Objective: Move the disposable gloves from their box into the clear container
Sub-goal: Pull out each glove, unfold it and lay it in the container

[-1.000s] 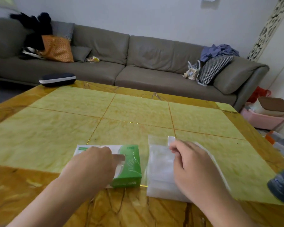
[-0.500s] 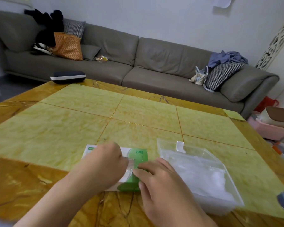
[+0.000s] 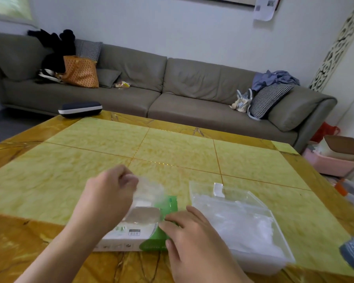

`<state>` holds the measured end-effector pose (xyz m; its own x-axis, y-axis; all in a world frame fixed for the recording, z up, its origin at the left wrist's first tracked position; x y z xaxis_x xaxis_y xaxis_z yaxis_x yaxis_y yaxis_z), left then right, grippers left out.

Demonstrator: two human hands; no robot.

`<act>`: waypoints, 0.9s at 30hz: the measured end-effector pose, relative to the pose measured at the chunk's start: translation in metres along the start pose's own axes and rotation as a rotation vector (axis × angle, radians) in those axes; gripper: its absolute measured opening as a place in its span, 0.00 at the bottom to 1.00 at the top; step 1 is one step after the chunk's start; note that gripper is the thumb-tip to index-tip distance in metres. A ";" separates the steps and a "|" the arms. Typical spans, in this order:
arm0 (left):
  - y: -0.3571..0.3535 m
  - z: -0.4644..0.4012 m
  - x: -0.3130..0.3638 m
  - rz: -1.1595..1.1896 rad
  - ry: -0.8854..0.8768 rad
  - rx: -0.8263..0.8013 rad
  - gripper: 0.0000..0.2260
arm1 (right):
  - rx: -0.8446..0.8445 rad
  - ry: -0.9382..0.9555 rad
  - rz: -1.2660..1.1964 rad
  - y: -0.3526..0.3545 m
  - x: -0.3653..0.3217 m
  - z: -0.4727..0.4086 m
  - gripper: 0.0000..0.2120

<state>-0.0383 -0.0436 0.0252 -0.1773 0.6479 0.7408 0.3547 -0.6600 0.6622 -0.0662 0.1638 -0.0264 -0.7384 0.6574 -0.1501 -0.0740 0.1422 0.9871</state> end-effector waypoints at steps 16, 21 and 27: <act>-0.018 0.031 0.049 0.869 0.154 -0.432 0.09 | 0.409 -0.012 -0.985 0.082 0.025 0.024 0.32; -0.025 0.043 0.062 0.706 0.118 -0.581 0.11 | 0.408 0.011 -0.869 0.090 0.038 0.029 0.11; -0.038 0.042 0.064 0.762 0.184 -0.731 0.27 | 0.433 -0.147 -1.039 0.091 0.038 0.032 0.07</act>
<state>-0.0250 0.0390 0.0429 -0.2987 -0.0581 0.9526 -0.1942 -0.9736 -0.1203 -0.0801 0.2256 0.0559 -0.3669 0.1478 -0.9184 -0.3458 0.8949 0.2821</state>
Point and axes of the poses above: each hand's wrist, its own z-axis away from the middle knuckle, its own y-axis out of the back of the hand, x = y × z, the point moved 1 cm from there along -z, towards the middle knuckle, and after that the axes turned 9 degrees about -x, right-handed, at the moved point
